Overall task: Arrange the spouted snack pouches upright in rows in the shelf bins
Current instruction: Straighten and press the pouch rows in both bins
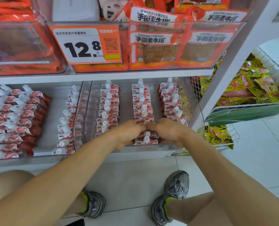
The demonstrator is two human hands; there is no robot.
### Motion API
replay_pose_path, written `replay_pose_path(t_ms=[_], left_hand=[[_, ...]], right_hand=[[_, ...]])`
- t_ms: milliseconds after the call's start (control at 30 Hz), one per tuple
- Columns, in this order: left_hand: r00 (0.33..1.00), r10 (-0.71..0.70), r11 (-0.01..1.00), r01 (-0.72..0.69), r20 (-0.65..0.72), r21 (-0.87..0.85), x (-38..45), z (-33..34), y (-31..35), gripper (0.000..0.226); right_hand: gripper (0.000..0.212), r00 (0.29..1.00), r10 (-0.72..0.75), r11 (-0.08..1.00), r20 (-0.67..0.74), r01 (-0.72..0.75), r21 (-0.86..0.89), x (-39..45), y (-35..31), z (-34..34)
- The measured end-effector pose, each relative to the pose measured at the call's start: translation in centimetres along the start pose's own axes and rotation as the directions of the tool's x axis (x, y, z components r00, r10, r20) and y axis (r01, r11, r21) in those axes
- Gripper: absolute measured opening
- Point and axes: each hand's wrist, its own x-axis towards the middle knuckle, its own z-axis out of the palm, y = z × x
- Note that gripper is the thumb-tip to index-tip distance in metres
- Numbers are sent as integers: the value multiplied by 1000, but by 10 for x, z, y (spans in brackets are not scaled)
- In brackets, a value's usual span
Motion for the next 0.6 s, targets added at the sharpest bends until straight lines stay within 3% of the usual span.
replay_pose_path(t_ms=[133, 200, 267, 333, 400, 433, 467, 533, 567, 600], left_hand=[[1000, -8, 1000, 8, 26, 10, 1, 1, 0, 31], [999, -17, 1000, 16, 36, 14, 0, 1, 2, 34], [999, -21, 1000, 21, 40, 22, -5, 0, 3, 36], [999, 34, 988, -36, 15, 147, -18, -3, 5, 33], [975, 207, 874, -145, -85, 463, -38, -12, 5, 22], [915, 363, 785, -197, -177, 588, -50, -17, 2, 26], [801, 535, 707, -251, -267, 662, -64, -24, -1, 25], [497, 767, 591, -301, -406, 748, -89, -42, -10, 23], [395, 801, 566, -256, -450, 784, -94, -52, -18, 27], [355, 800, 567, -185, -484, 803, -99, -61, -23, 33]], right_hand=[[51, 1000, 9, 1000, -21, -8, 14, 0, 0, 0], [35, 999, 15, 996, 32, -18, 82, -2, -2, -1], [37, 997, 40, 995, 60, -45, 93, -9, -6, -3], [52, 1000, 28, 993, -7, -28, -116, -24, -16, -6], [50, 979, -119, 910, -165, 41, -412, -42, -27, -9], [44, 933, -255, 858, -254, 98, -504, -52, -33, -7], [38, 860, -391, 832, -329, 177, -525, -63, -41, -3], [32, 715, -550, 825, -431, 384, -415, -69, -58, 16], [31, 719, -552, 833, -423, 449, -323, -63, -66, 29], [31, 767, -510, 860, -388, 459, -224, -50, -73, 43]])
